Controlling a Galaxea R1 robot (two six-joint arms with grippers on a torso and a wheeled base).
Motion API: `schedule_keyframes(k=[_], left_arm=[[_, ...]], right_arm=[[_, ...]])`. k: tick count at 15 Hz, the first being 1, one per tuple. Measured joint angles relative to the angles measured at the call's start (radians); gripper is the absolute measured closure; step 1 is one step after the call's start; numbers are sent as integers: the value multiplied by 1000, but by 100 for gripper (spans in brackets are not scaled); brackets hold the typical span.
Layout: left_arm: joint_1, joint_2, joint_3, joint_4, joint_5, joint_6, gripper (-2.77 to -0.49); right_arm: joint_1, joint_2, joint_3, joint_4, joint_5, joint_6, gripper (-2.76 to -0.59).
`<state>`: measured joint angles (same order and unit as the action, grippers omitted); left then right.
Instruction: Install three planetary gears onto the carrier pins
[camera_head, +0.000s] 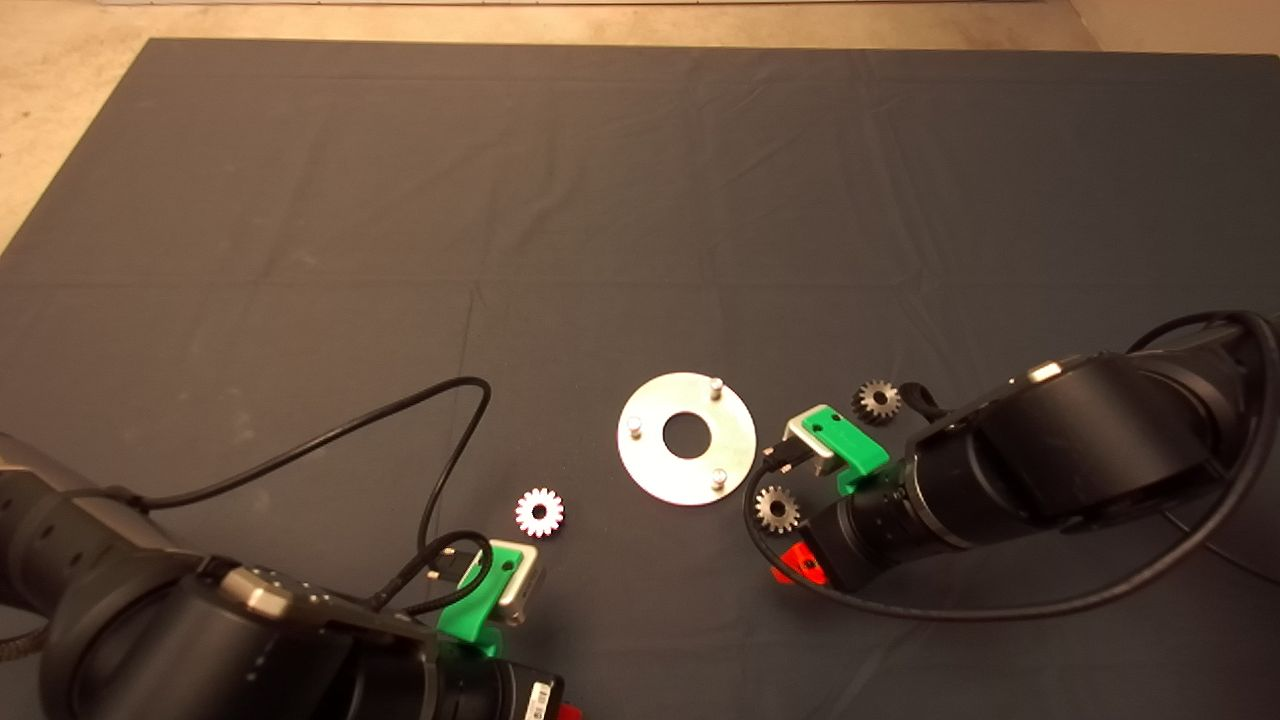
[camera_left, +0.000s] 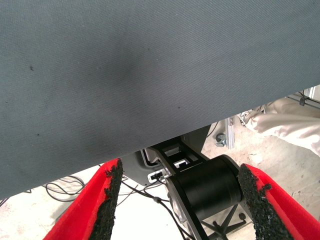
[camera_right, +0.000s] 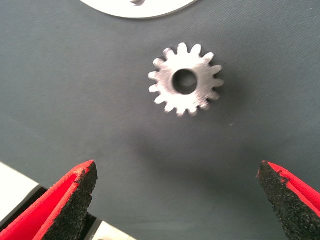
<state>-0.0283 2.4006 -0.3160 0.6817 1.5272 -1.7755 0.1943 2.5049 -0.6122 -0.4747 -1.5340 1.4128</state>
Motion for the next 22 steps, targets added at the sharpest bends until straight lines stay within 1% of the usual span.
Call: schedule_keyframes(k=[3,4,8,11,16,20,22], left_arm=[[0,-3,0,0,0,0,-162],[0,-3,0,0,0,0,-162],[0,-16,0,0,0,0,-162],[0,-22,0,0,0,0,-162],[0,-30,0,0,0,0,-162],[0,-41,0,0,0,0,-162],[0,-43,0,0,0,0,-162]], right_arm=[[0,3,-25,-8,0,-29,-240],[0,9,-35,-15,0,-37,-240],[-3,48,-88,-38,0,-69,-240],[-10,67,-122,-47,0,-88,-240],[-18,72,-144,-55,1,-125,-240],[-37,77,-151,-60,1,-155,-240],[-54,77,-151,-61,1,-166,-240]])
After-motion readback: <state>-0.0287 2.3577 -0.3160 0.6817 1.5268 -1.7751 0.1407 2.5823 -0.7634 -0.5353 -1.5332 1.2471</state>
